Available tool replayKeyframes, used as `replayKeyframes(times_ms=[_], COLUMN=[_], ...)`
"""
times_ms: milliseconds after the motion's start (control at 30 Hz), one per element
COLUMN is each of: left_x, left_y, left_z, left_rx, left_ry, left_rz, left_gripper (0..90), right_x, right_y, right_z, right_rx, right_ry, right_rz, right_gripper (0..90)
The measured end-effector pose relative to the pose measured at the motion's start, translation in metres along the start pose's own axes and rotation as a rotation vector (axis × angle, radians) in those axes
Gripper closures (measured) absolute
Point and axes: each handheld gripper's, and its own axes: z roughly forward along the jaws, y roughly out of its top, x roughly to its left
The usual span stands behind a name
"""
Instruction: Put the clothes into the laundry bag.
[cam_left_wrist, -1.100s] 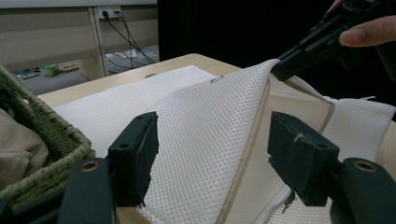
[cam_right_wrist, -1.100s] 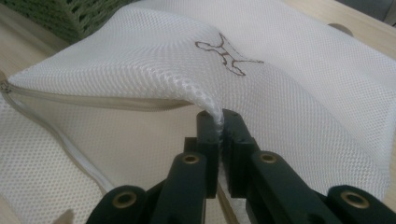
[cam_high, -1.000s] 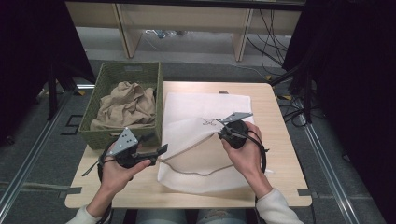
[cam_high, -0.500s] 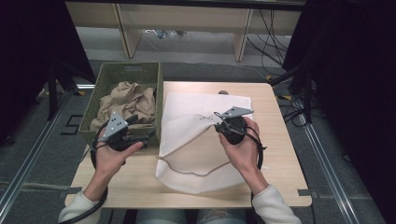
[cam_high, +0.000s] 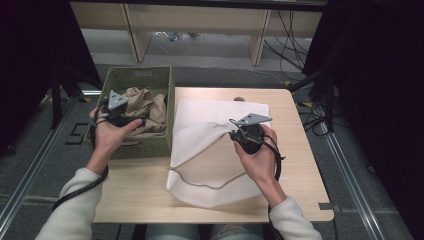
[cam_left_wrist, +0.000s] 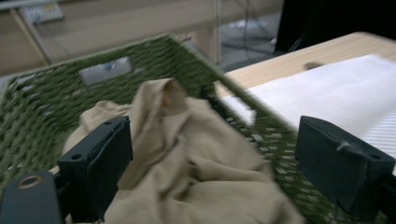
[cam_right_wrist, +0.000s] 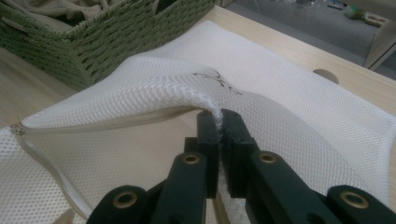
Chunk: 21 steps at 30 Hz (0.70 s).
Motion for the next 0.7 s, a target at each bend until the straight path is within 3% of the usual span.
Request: replayKeyframes(times_ms=[100,233,400,500,533,633,700], left_x=[0.018,0.031,0.038,0.039,0.039,0.038,0.038], left_y=[0.01,0.012,0.01,0.006,0.006,-0.004,-0.008], left_z=[0.018,0.035,0.049,0.06,0.06,0.075,0.08], left_rx=[0.049,0.087,0.131,0.194,0.194,0.268,0.292], left_ry=[0.03,0.062,0.076,0.086,0.086,0.098,0.093], left_rz=[-0.022,-0.04,-0.038,-0.004,-0.004,-0.015,-0.018], left_gripper=[10.8,10.8,10.1,9.6,9.5,9.1,9.0], right_x=[0.0,0.0,0.0,0.001,0.001,0.001,0.0], right_y=[0.0,0.0,-0.001,-0.001,-0.001,-0.001,-0.001], right_z=[0.0,0.0,-0.001,-0.001,-0.001,-0.001,0.0], right_rx=[0.004,0.007,0.012,0.019,0.019,0.021,0.017], right_ry=[-0.001,-0.002,0.006,0.008,0.008,0.008,0.006], right_rz=[-0.003,0.01,0.013,0.026,0.026,0.027,0.013], right_gripper=[87.8,87.8,87.7,87.7,87.7,87.7,87.7])
